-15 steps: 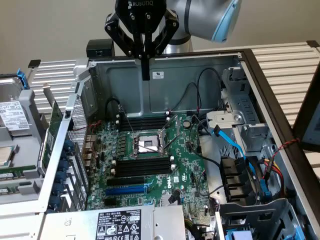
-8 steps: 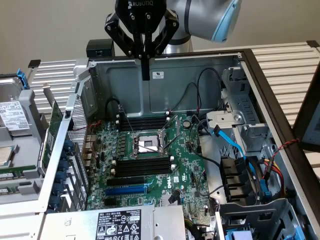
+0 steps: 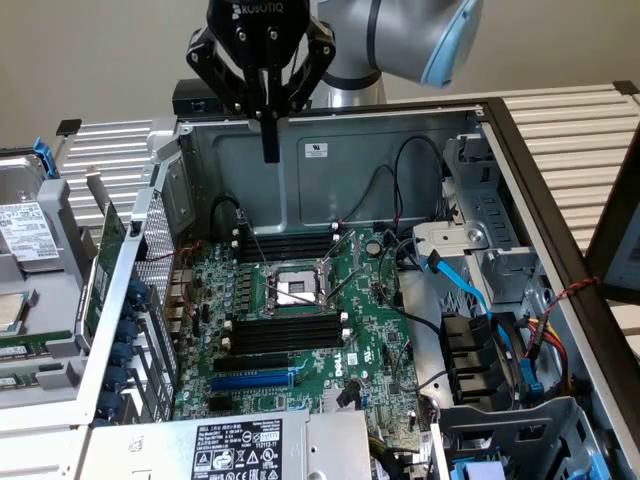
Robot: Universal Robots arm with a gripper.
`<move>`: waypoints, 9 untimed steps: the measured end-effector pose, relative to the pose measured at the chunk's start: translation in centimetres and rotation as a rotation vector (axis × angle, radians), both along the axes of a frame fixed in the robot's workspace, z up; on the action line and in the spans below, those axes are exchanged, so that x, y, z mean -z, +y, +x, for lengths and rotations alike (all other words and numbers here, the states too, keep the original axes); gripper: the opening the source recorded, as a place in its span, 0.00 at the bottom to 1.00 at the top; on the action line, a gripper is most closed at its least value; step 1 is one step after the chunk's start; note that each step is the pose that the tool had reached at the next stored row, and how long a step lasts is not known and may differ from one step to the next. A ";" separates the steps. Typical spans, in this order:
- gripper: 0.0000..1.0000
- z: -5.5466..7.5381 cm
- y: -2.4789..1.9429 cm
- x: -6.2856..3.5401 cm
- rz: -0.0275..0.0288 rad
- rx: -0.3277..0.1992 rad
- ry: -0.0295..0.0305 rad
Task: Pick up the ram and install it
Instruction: 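Reach for the ram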
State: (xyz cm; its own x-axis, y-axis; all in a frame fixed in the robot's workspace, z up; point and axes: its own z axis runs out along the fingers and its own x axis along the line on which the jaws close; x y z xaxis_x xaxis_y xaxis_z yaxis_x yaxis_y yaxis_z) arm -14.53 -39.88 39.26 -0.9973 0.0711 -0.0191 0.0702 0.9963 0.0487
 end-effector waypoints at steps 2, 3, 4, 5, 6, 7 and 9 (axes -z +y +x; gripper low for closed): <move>0.11 -0.7 0.00 0.00 0.0000 0.000 0.0018; 0.11 -1.0 -0.02 0.01 0.0002 0.000 0.0059; 0.11 -1.2 -0.04 0.01 0.0008 0.000 0.0120; 0.11 -1.4 -0.07 0.01 0.0014 0.000 0.0180; 0.11 -1.7 -0.12 0.02 0.0021 0.000 0.0227; 0.11 -2.0 -0.15 0.03 0.0023 0.000 0.0249; 0.11 -2.8 -0.22 0.04 0.0023 0.000 0.0255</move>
State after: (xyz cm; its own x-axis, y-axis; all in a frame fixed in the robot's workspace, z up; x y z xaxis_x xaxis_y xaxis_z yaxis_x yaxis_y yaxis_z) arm -17.28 -40.10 39.22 -0.9974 0.0713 0.0066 0.0715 0.9962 0.0492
